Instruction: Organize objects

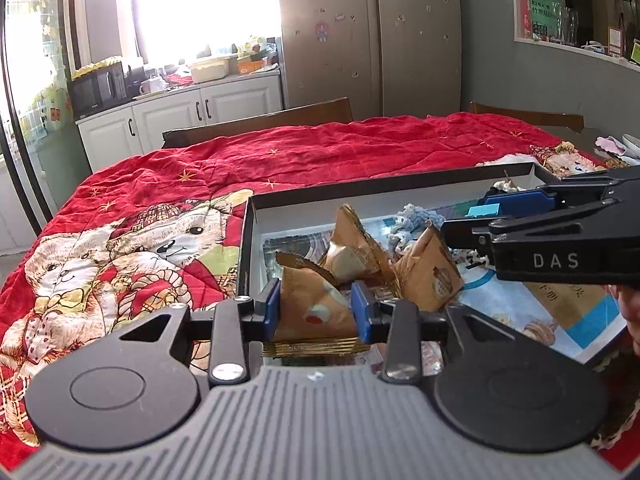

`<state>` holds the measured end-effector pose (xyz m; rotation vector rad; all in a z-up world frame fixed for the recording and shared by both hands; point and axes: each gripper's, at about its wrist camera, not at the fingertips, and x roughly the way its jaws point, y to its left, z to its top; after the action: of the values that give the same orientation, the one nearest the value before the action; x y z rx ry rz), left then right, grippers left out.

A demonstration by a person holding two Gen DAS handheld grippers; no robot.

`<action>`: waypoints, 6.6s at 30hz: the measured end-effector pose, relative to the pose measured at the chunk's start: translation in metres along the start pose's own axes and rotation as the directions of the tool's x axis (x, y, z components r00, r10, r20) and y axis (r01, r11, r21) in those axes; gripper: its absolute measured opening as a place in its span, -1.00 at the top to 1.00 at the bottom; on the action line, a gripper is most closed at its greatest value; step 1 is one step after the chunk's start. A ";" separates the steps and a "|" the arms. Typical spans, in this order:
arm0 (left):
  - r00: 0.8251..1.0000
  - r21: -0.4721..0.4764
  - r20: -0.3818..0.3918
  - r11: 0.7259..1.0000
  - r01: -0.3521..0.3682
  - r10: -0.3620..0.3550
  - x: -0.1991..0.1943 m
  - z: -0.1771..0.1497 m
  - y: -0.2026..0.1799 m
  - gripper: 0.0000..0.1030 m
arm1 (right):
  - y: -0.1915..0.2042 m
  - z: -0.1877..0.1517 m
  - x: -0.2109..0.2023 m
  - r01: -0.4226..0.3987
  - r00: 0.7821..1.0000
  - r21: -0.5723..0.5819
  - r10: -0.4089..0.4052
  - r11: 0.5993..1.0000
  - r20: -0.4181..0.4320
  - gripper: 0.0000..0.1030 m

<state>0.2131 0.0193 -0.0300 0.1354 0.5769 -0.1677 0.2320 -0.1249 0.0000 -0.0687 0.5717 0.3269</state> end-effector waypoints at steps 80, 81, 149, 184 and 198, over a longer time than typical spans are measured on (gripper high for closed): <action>0.999 0.034 0.053 0.999 0.002 -0.004 -0.014 0.001 -0.009 -0.37 | 0.012 0.005 -0.016 0.020 1.000 -0.059 -0.019 0.998 0.020 -0.03; 0.998 0.034 0.055 0.999 0.003 -0.005 -0.015 0.001 -0.009 -0.38 | 0.012 0.005 -0.018 0.018 1.000 -0.061 -0.017 0.998 0.022 -0.03; 0.968 0.097 0.169 0.980 0.171 -0.186 -0.142 -0.013 -0.057 -0.70 | -0.015 -0.048 -0.235 0.045 0.986 -0.041 -0.038 0.998 0.161 -0.32; 0.977 0.163 -0.019 0.964 0.212 -0.212 -0.090 -0.067 -0.077 -0.70 | -0.017 -0.108 -0.152 0.055 0.998 0.049 -0.053 0.997 -0.032 -0.02; 0.976 0.158 -0.043 0.963 0.219 -0.215 -0.075 -0.068 -0.080 -0.57 | -0.018 -0.110 -0.136 0.044 0.998 0.061 -0.041 0.997 -0.057 0.19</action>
<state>0.0992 -0.0385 -0.0516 0.2325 0.6033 -0.4270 0.0732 -0.1970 -0.0196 -0.0297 0.6342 0.2661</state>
